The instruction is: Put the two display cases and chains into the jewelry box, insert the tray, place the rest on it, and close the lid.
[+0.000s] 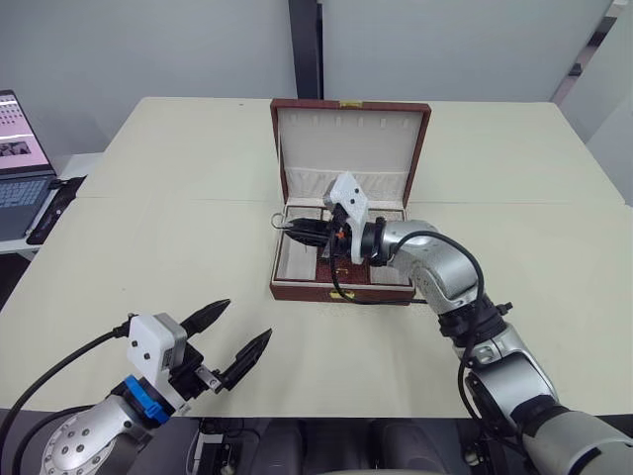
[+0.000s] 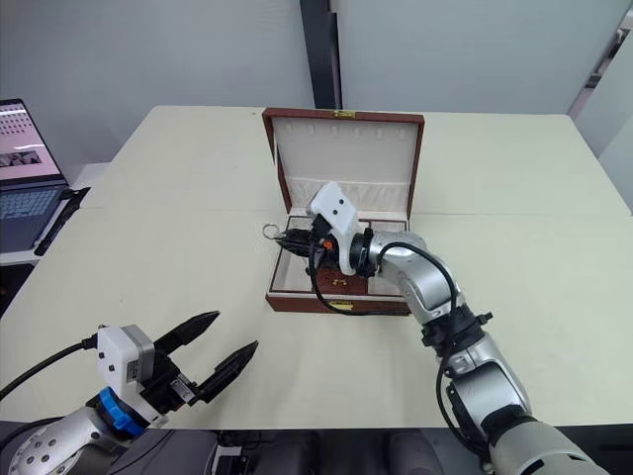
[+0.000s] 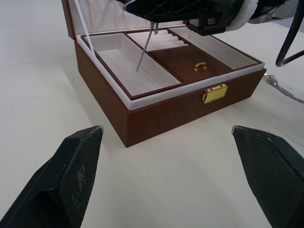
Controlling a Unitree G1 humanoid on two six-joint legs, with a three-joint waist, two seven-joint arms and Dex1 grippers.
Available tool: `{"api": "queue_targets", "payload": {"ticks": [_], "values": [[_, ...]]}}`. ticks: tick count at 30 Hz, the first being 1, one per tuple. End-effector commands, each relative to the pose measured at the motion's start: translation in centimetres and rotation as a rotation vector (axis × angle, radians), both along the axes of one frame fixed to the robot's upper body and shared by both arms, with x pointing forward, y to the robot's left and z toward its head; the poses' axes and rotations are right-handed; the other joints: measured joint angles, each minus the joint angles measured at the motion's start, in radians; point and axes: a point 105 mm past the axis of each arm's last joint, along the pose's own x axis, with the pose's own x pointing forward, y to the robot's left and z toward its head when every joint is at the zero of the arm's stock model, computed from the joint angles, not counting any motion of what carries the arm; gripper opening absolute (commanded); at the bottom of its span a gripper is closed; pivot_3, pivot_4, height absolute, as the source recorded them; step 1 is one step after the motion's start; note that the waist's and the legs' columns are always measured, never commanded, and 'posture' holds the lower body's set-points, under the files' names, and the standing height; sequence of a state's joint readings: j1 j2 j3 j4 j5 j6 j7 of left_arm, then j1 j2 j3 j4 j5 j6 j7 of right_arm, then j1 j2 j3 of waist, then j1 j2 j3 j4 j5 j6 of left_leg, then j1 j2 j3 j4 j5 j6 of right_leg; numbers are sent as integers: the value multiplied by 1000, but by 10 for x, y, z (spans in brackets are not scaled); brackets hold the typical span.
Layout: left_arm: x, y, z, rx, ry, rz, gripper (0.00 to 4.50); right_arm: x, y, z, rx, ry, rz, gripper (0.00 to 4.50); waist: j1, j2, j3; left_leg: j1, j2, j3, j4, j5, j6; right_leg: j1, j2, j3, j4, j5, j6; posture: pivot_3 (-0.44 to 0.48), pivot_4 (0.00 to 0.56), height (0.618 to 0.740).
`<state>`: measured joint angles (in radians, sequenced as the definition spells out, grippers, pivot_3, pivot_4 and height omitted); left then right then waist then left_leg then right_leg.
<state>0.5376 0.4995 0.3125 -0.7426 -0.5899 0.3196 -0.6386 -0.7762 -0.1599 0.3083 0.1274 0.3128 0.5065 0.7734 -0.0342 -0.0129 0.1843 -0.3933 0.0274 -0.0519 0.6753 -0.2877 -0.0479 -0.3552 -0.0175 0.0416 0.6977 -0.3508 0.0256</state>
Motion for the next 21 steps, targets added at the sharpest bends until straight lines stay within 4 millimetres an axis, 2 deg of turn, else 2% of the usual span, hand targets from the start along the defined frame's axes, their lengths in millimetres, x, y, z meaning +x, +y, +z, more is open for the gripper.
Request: {"api": "queue_targets", "payload": {"ticks": [1, 7, 9, 17, 21], "values": [[0, -3, 9, 4, -39, -5, 4500, -3, 5, 11, 29, -49, 23, 3, 0, 0, 0, 0, 0, 0, 0, 0, 0, 0, 0, 0, 0, 0, 0, 0, 150, 740], [2, -5, 10, 3, -41, -6, 4500, 2, 2, 11, 55, -38, -7, 3, 0, 0, 0, 0, 0, 0, 0, 0, 0, 0, 0, 0, 0, 0, 0, 0, 150, 740], [3, -4, 9, 3, -39, -7, 4500, 4, 0, 11, 55, -41, -14, 742, -1, 0, 0, 0, 0, 0, 0, 0, 0, 0, 0, 0, 0, 0, 0, 0, 150, 740], [6, -3, 8, 6, -40, -18, 4500, 7, -7, 15, 67, -46, -40, 2876, -1, 0, 0, 0, 0, 0, 0, 0, 0, 0, 0, 0, 0, 0, 0, 0, 150, 740], [10, -6, 13, 9, -50, -35, 4500, 8, -10, 17, 70, -56, -48, 4171, 0, 0, 0, 0, 0, 0, 0, 0, 0, 0, 0, 0, 0, 0, 0, 0, 150, 740]]}}
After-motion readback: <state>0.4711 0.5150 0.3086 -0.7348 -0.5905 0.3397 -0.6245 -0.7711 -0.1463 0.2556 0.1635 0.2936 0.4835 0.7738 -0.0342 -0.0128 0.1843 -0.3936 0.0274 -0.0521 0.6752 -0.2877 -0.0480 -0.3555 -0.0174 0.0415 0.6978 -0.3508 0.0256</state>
